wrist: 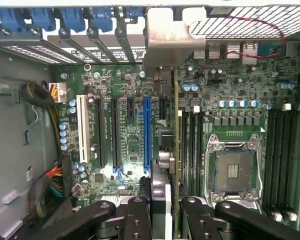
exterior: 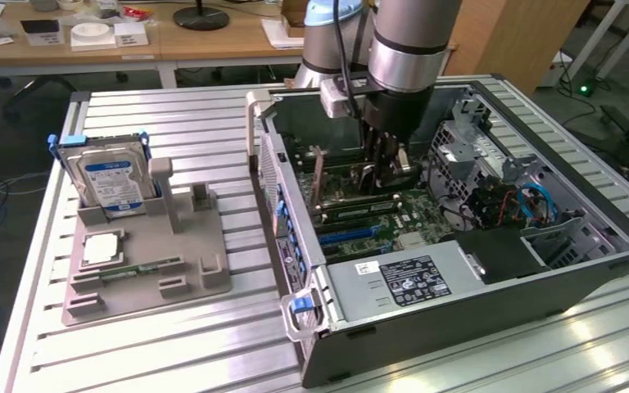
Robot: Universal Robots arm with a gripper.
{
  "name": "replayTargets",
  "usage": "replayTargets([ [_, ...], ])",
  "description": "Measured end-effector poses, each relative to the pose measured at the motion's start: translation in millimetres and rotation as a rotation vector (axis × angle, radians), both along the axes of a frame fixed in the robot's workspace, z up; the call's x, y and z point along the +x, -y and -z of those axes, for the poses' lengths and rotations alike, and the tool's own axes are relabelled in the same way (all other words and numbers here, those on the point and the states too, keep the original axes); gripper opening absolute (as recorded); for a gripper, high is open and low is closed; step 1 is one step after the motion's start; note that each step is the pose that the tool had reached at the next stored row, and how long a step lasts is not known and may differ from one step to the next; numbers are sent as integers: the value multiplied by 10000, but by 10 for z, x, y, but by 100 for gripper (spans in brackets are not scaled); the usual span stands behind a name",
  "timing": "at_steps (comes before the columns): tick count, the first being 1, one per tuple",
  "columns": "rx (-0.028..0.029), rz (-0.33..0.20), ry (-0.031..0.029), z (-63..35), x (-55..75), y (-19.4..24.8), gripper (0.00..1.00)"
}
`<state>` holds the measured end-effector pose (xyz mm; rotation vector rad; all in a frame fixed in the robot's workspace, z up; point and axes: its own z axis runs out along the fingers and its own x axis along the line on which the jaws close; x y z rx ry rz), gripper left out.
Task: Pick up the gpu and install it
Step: 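Insert the gpu into the slot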
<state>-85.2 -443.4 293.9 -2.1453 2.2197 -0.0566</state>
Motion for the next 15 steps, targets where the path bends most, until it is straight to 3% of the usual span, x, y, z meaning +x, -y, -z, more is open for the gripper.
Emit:
replayTargets([
  [3, 2, 1, 2, 56, 0, 34, 28],
  [10, -1, 145, 1, 182, -27, 35, 28],
  [15, -1, 182, 1, 230, -29, 62, 28],
])
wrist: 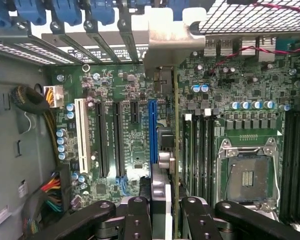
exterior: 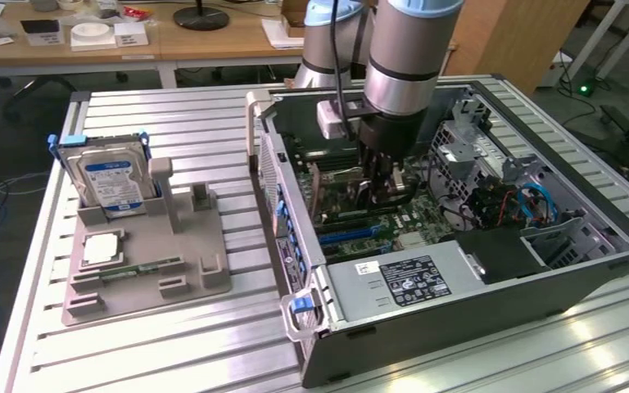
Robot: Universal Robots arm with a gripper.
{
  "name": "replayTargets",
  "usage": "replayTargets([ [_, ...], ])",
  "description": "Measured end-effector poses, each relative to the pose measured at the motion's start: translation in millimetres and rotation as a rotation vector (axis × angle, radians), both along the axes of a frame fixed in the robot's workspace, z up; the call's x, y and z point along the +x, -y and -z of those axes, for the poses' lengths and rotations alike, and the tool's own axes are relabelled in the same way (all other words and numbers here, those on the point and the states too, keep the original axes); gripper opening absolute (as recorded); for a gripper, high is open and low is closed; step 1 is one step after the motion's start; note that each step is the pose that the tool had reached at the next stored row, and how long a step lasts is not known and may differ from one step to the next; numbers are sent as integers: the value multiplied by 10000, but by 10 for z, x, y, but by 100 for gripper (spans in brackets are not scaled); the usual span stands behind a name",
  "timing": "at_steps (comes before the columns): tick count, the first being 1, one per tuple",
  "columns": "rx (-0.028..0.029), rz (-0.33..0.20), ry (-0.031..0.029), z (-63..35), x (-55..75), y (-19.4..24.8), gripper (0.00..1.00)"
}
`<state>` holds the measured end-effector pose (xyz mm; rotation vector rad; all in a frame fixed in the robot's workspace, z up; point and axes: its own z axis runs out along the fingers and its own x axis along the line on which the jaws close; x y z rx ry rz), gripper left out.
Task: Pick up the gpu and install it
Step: 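Insert the gpu into the slot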
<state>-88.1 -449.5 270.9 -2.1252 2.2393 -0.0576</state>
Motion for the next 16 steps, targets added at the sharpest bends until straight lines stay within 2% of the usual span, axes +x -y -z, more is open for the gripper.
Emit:
replayTargets([
  [9, 5, 1, 0, 127, -30, 1, 28],
  [16, 10, 3, 0, 132, -31, 1, 28],
])
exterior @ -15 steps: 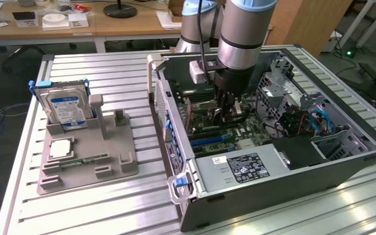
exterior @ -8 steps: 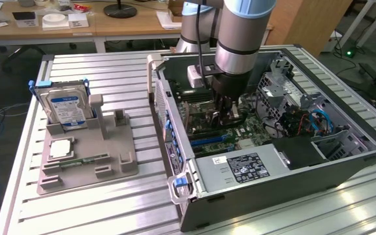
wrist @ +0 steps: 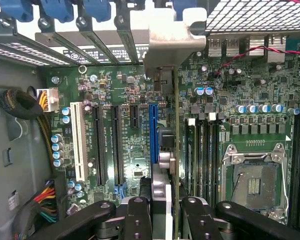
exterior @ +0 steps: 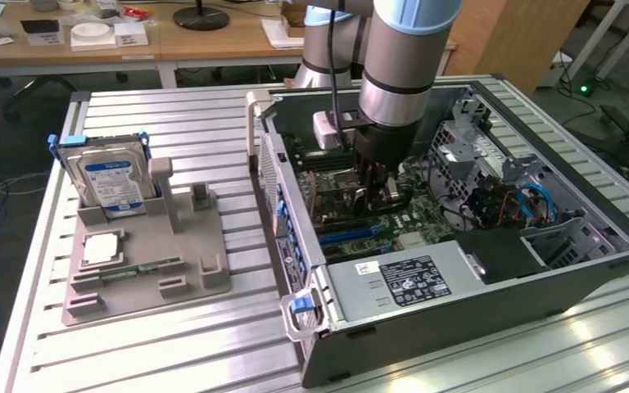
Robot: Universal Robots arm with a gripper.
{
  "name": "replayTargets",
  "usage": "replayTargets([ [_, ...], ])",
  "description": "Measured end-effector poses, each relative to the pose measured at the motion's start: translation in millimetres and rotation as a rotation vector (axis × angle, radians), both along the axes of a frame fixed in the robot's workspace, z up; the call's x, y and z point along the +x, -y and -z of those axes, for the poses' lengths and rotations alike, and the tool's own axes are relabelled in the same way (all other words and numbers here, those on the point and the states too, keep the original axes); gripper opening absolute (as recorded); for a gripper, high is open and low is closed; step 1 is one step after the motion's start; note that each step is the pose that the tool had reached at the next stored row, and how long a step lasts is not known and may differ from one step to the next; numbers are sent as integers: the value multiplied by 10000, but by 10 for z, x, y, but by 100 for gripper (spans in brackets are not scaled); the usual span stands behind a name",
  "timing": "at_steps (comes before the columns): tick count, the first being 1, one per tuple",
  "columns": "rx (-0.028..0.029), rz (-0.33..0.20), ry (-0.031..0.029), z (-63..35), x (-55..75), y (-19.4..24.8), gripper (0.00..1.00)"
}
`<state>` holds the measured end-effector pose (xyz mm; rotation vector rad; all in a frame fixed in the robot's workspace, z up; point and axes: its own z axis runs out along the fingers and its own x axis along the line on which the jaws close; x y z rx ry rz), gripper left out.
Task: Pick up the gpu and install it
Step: 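Insert the gpu into the slot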
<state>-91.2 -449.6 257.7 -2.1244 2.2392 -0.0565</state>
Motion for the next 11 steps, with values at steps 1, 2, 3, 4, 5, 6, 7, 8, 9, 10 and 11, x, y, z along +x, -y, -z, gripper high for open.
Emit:
replayTargets([
  [1, 0, 0, 0, 0, 0, 0, 28],
  [2, 0, 0, 0, 0, 0, 0, 28],
  [3, 0, 0, 0, 0, 0, 0, 28],
  [4, 0, 0, 0, 0, 0, 0, 28],
  [5, 0, -1, 0, 0, 0, 0, 28],
  [6, 0, -43, 0, 0, 0, 0, 28],
  [7, 2, -159, 1, 1, 0, -1, 28],
  [8, 4, -282, 1, 2, -1, -1, 28],
  [9, 4, -335, 1, 2, 0, 0, 28],
  [10, 4, -337, 1, 1, 0, 0, 28],
  [11, 4, -339, 0, 1, 0, 0, 28],
])
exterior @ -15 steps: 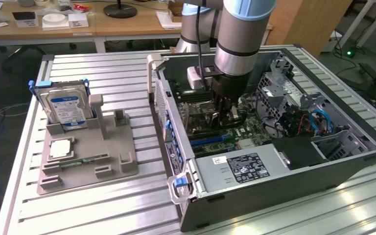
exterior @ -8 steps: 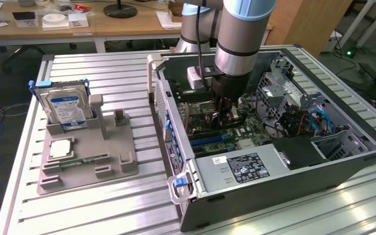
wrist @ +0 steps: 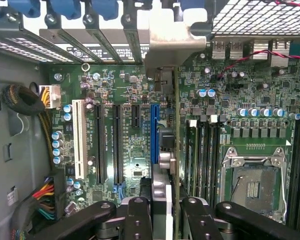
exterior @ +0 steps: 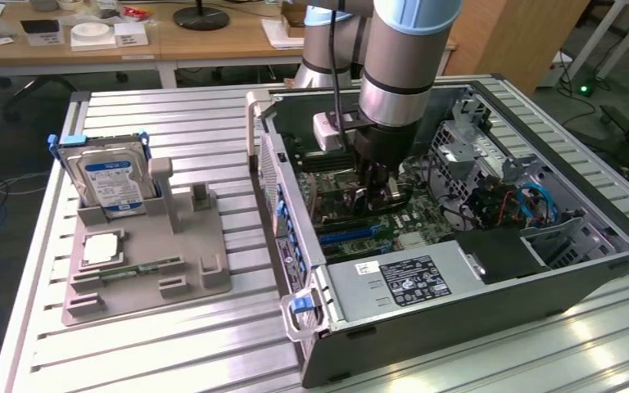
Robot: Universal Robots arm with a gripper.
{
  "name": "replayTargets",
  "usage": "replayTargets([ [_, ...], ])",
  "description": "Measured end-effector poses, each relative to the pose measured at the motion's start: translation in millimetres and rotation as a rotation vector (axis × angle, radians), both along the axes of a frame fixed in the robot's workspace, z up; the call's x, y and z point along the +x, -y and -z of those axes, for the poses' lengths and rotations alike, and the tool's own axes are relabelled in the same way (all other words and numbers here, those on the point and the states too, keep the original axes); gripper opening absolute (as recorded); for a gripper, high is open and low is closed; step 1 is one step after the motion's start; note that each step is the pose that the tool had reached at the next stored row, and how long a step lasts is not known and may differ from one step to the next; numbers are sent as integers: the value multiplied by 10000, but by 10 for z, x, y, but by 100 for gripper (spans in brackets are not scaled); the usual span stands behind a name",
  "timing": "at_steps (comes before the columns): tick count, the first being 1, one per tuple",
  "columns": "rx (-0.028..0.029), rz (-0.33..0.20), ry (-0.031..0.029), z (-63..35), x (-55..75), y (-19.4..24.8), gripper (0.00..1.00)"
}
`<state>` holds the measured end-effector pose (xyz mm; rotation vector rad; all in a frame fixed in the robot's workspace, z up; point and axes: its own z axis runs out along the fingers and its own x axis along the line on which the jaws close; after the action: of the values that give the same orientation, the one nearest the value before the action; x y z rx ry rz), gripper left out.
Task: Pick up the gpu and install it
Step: 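Insert the gpu into the slot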
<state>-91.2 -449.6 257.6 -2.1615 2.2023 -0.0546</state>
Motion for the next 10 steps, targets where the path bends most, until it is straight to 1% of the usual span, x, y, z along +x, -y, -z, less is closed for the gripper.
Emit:
replayTargets([
  [10, -1, 1, 0, 30, -1, 14, 28],
])
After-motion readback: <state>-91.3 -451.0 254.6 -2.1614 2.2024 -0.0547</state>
